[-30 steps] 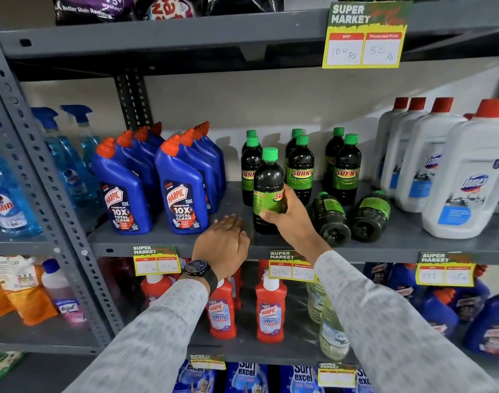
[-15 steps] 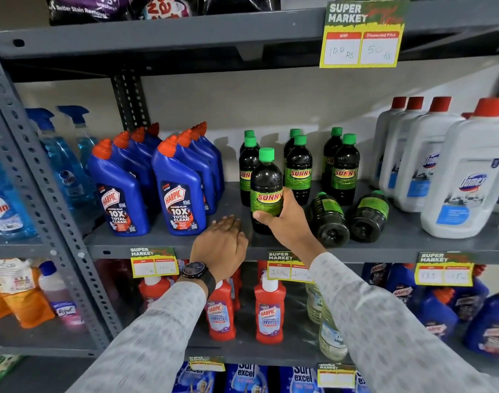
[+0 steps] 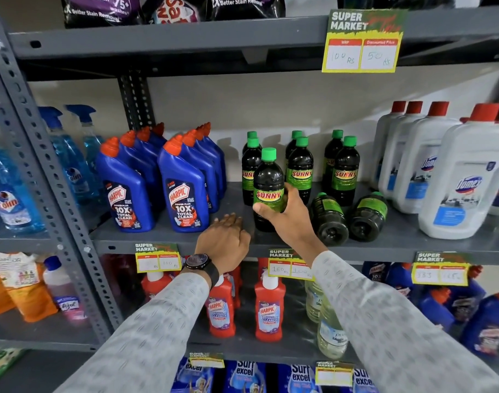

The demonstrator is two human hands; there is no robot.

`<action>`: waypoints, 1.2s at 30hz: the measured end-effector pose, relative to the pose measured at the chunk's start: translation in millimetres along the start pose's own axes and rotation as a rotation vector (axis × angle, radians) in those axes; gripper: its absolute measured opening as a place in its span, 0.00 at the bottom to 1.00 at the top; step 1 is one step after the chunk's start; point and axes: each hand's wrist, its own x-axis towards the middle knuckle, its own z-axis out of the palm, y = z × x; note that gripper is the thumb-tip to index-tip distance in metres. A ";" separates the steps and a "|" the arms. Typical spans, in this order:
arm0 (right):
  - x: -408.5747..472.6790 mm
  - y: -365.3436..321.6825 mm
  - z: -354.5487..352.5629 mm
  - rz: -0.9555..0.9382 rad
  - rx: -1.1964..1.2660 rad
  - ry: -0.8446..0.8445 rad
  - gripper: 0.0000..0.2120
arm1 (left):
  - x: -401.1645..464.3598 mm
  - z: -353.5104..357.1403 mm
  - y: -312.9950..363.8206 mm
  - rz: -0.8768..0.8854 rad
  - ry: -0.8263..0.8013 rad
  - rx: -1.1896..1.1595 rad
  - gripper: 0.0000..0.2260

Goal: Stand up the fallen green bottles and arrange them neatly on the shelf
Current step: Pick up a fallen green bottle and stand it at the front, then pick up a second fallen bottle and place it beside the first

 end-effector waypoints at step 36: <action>46.1 -67.6 -106.2 0.106 -0.480 0.216 0.28 | 18.0 4.3 15.6 -0.016 -0.078 0.061 0.28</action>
